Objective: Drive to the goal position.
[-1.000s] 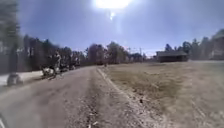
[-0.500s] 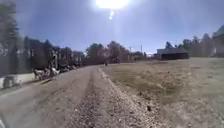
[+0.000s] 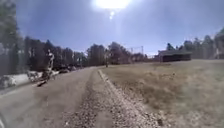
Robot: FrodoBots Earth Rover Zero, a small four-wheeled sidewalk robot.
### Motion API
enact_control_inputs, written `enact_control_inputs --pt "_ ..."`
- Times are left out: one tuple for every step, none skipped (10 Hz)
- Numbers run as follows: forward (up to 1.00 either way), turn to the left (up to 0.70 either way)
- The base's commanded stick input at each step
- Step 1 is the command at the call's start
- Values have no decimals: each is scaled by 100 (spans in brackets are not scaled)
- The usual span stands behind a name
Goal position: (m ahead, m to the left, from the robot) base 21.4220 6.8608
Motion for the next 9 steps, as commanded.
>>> enact_control_inputs --pt "68 3" --pt "68 3" --pt "68 3" --pt "68 3" --pt "68 3" --pt "68 3" --pt "68 3" --pt "68 3" --pt "68 3"
